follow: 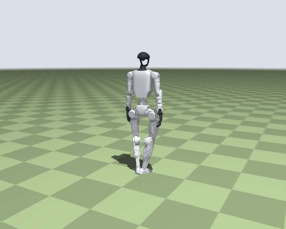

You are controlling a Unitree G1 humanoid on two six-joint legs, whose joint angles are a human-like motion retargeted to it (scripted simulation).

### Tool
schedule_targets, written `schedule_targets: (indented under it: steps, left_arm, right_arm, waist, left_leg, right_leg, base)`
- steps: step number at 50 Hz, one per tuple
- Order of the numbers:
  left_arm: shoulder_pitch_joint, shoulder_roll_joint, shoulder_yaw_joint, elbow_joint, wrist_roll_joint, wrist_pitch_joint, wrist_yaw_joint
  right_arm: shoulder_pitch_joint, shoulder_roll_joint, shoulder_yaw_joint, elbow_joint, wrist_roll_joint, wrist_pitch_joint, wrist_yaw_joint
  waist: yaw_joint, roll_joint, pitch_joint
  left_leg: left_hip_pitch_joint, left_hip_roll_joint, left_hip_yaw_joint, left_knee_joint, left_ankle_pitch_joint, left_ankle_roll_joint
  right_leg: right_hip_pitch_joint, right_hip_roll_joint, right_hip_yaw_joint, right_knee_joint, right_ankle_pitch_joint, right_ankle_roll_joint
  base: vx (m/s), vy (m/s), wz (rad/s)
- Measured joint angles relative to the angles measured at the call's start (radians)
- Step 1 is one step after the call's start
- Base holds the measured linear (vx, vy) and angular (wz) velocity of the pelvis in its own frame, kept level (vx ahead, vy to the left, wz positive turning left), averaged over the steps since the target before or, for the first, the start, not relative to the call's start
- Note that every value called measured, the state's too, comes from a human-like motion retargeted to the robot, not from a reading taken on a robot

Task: Upper body actions

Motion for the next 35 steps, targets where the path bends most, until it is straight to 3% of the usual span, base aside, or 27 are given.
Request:
schedule_targets:
  steps: [2, 3, 5, 8, 10, 12, 15, 19, 22, 25, 27, 28, 30, 32, 33, 35]
  left_arm:
    - [0.126, 0.033, 0.095, 0.063, 0.031, 0.074, -0.096]
    - [0.166, 0.054, 0.147, 0.095, 0.059, 0.113, -0.137]
    - [0.249, 0.097, 0.204, 0.177, 0.082, 0.15, -0.171]
    - [0.391, 0.127, 0.237, 0.193, 0.009, 0.262, -0.207]
    - [0.453, 0.128, 0.272, 0.193, -0.032, 0.322, -0.187]
    - [0.499, 0.124, 0.331, 0.193, -0.04, 0.258, -0.162]
    - [0.567, 0.123, 0.367, 0.193, -0.063, 0.205, -0.168]
    - [0.539, 0.116, 0.343, 0.193, -0.113, 0.259, -0.118]
    - [0.433, 0.111, 0.271, 0.193, -0.147, 0.208, -0.109]
    - [0.299, 0.1, 0.163, 0.193, -0.159, 0.149, -0.075]
    - [0.178, 0.077, 0.073, 0.189, -0.162, 0.095, -0.005]
    - [0.12, 0.058, 0.035, 0.18, -0.158, 0.073, 0.025]
    - [-0.039, 0.009, -0.007, 0.143, -0.143, 0.064, 0.038]
    - [-0.184, -0.021, -0.014, 0.083, -0.121, 0.039, 0.012]
    - [-0.263, -0.041, -0.035, 0.02, -0.118, 0.004, 0.001]
    - [-0.404, -0.033, -0.092, -0.09, -0.128, -0.032, -0.039]
  right_arm:
    - [-0.148, 0.063, 0.077, -0.003, -0.027, -0.024, 0.092]
    - [-0.239, 0.099, 0.091, -0.01, -0.042, -0.045, 0.142]
    - [-0.358, 0.15, 0.088, -0.125, -0.054, -0.099, 0.241]
    - [-0.529, 0.18, 0.05, -0.286, -0.078, -0.167, 0.395]
    - [-0.614, 0.217, 0.004, -0.402, -0.095, -0.185, 0.412]
    - [-0.67, 0.235, 0.013, -0.475, -0.028, -0.23, 0.374]
    - [-0.711, 0.267, 0.061, -0.527, 0.096, -0.315, 0.338]
    - [-0.654, 0.262, 0.093, -0.566, -0.017, -0.358, 0.405]
    - [-0.524, 0.241, 0.103, -0.557, -0.143, -0.35, 0.37]
    - [-0.329, 0.215, 0.081, -0.49, -0.21, -0.321, 0.282]
    - [-0.178, 0.192, 0.012, -0.386, -0.228, -0.252, 0.192]
    - [-0.12, 0.178, -0.029, -0.315, -0.212, -0.22, 0.15]
    - [-0.062, 0.127, -0.134, -0.163, -0.184, -0.152, 0.095]
    - [-0.051, 0.064, -0.22, -0.06, -0.14, -0.1, 0.055]
    - [-0.006, 0.019, -0.256, -0.015, -0.079, -0.078, 0.015]
    - [0.081, -0.056, -0.291, 0.0, 0.036, -0.03, -0.015]
  waist:
    - [0.056, -0.059, -0.014]
    - [0.078, -0.075, -0.016]
    - [0.143, -0.066, -0.02]
    - [0.198, -0.072, 0.046]
    - [0.251, -0.078, 0.108]
    - [0.263, -0.088, 0.136]
    - [0.263, -0.098, 0.106]
    - [0.209, -0.093, 0.045]
    - [0.153, -0.08, 0.012]
    - [0.104, -0.08, -0.025]
    - [0.085, -0.068, -0.022]
    - [0.091, -0.057, -0.013]
    - [0.017, 0.002, -0.005]
    - [-0.017, 0.039, 0.033]
    - [-0.064, 0.059, 0.046]
    - [-0.148, 0.083, 0.052]
  left_leg:
    - [-0.076, 0.073, 0.152, 0.251, 0.132, -0.042]
    - [-0.218, 0.164, 0.126, 0.499, 0.205, -0.055]
    - [-0.526, 0.243, -0.013, 0.846, 0.327, 0.042]
    - [-0.728, 0.286, -0.056, 1.093, 0.193, 0.102]
    - [-0.798, 0.328, -0.016, 1.181, 0.135, 0.14]
    - [-0.854, 0.31, -0.021, 1.219, 0.11, 0.124]
    - [-0.902, 0.299, -0.022, 1.236, 0.103, 0.078]
    - [-0.814, 0.296, -0.001, 1.156, 0.108, 0.056]
    - [-0.642, 0.245, -0.016, 0.99, 0.139, 0.03]
    - [-0.379, 0.121, -0.039, 0.649, 0.209, -0.014]
    - [-0.13, 0.005, -0.046, 0.257, 0.072, -0.033]
    - [-0.017, -0.015, 0.032, 0.094, -0.015, 0.007]
    - [0.072, 0.002, 0.024, -0.131, -0.019, 0.033]
    - [0.04, 0.029, -0.062, -0.174, 0.011, 0.035]
    - [0.026, 0.029, -0.078, -0.203, 0.032, 0.048]
    - [-0.004, 0.05, 0.025, -0.226, 0.047, 0.036]
  right_leg:
    - [0.012, -0.038, 0.064, -0.108, 0.019, -0.029]
    - [-0.009, -0.056, 0.078, -0.123, 0.025, -0.027]
    - [-0.065, -0.057, 0.102, -0.128, 0.044, -0.021]
    - [-0.066, -0.06, 0.095, -0.12, 0.054, -0.049]
    - [-0.062, -0.086, 0.113, -0.093, 0.049, -0.05]
    - [-0.066, -0.104, 0.122, -0.089, 0.051, -0.051]
    - [-0.08, -0.098, 0.125, -0.105, 0.058, -0.054]
    - [-0.086, -0.083, 0.099, -0.115, 0.043, -0.047]
    - [-0.061, -0.068, 0.039, -0.112, 0.016, -0.037]
    - [-0.035, -0.079, -0.024, -0.07, -0.023, -0.02]
    - [-0.019, -0.069, -0.042, 0.015, -0.028, -0.01]
    - [-0.014, -0.059, -0.059, 0.071, 0.019, -0.008]
    - [-0.116, -0.071, -0.132, 0.302, 0.265, -0.011]
    - [-0.331, -0.132, -0.086, 0.641, 0.357, -0.031]
    - [-0.501, -0.078, 0.042, 0.827, 0.37, -0.038]
    - [-0.709, -0.194, 0.003, 1.104, 0.261, -0.126]
  base:
    - [-0.18, -0.09, -1.04]
    - [-0.4, -0.2, -0.58]
    - [-0.35, -0.29, -0.08]
    - [-0.25, -0.13, -0.15]
    - [-0.29, 0.0, -0.44]
    - [-0.16, -0.03, -0.04]
    - [0.07, -0.01, 0.0]
    - [0.12, -0.01, 0.65]
    - [0.18, 0.02, 0.97]
    - [0.33, 0.1, 0.75]
    - [0.4, 0.15, 0.22]
    - [0.22, 0.13, 0.02]
    - [-0.13, 0.18, 0.45]
    - [-0.35, 0.24, 0.21]
    - [-0.36, 0.25, 0.5]
    - [-0.3, 0.27, 0.87]
